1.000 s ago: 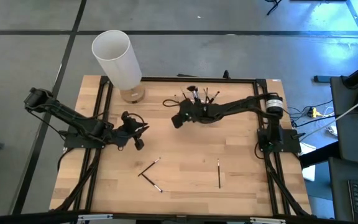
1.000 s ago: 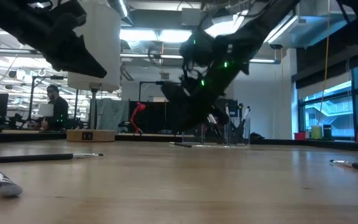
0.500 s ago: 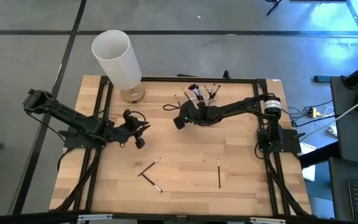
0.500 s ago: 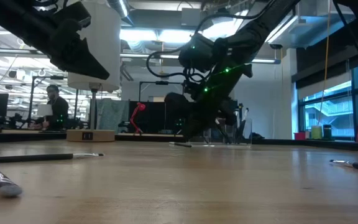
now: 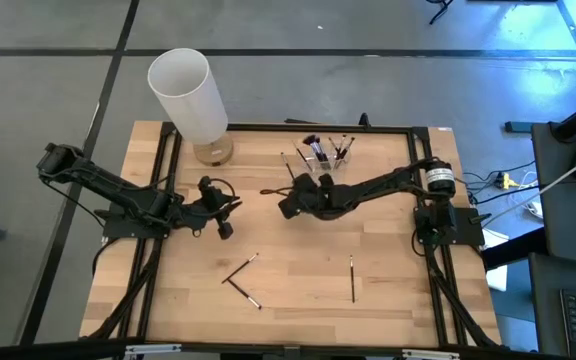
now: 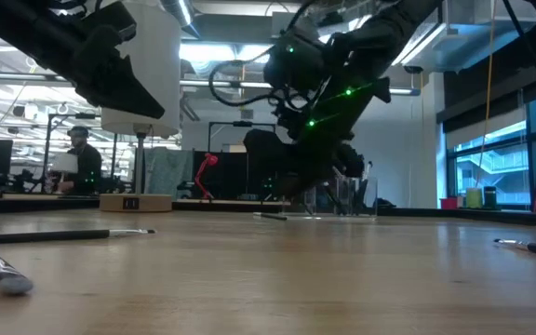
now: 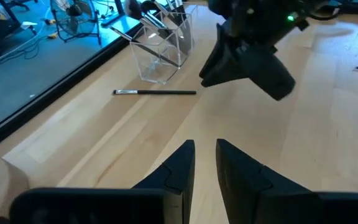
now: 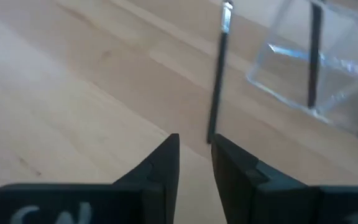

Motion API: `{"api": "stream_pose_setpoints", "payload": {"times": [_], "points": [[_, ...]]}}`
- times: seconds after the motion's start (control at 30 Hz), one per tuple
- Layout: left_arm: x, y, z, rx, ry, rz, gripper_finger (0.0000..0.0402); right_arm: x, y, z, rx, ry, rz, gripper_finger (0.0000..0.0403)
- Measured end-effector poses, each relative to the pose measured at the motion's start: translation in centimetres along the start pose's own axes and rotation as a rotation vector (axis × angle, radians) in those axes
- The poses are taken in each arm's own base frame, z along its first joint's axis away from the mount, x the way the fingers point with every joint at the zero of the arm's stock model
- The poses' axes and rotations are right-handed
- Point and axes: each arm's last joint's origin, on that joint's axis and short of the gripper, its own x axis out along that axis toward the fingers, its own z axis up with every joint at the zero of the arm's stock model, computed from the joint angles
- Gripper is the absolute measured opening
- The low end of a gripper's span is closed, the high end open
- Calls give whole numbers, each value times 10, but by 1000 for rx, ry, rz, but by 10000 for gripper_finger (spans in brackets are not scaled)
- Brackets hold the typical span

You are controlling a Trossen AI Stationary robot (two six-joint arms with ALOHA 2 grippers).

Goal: Put items in baskets/containers
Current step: Put the black eyeshadow brush into the transparent organizer

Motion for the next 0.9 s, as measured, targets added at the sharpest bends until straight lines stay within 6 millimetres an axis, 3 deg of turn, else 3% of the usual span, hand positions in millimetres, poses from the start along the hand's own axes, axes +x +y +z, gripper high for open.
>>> {"api": "stream_pose_setpoints", "payload": {"times": [0.2,0.57,0.7,0.9], "points": [[0,-1,0,-7,4,-13,61,15,-12,8,73,65,27,100],[0,-1,0,7,3,-10,61,32,-20,11,41,83,28,166],[0,-1,0,9,2,-9,61,41,-20,8,22,108,67,157],[0,-1,0,7,0,-10,61,49,-22,3,18,133,44,113]]}}
